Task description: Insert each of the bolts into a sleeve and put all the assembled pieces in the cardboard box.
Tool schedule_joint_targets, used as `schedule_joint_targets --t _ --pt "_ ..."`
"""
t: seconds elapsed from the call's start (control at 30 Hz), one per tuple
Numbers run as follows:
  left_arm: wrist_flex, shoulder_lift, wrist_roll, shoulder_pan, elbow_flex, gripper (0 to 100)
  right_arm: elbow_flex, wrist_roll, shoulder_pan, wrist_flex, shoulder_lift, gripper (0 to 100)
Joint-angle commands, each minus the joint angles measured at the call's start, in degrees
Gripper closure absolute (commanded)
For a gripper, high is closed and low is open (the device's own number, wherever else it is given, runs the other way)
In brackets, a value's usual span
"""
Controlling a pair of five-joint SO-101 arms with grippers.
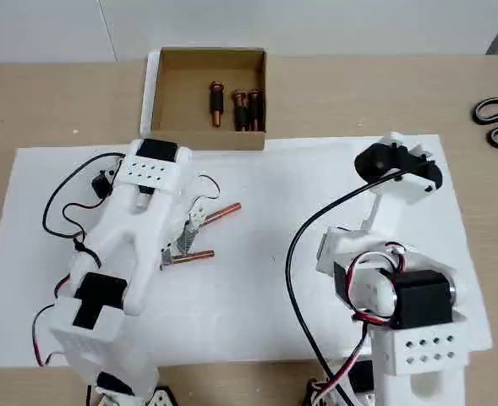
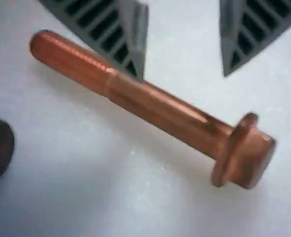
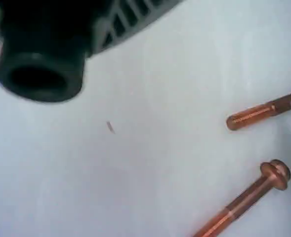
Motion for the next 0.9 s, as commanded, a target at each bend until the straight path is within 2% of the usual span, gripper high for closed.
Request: schedule_joint_targets --t 0.0,0.27,0.57,0.87 --pt "0.8 -0.4 -0.4 -0.1 0.2 90 -0.3 -0.5 0.6 -1.4 -0.9 99.5" --pt "-3.9 -0.4 -0.4 -0.1 4.9 90 -0.3 -0.5 0.6 -1.4 -0.9 99.5" --pt "-7.0 -0.5 -0.4 -1.8 4.6 90 -0.3 -0.5 0.6 -1.3 -0.9 99.5" --pt "0.6 -1.0 -2.8 -2.0 -2.2 90 -0.3 -0.5 0.6 -1.3 -0.9 99.5"
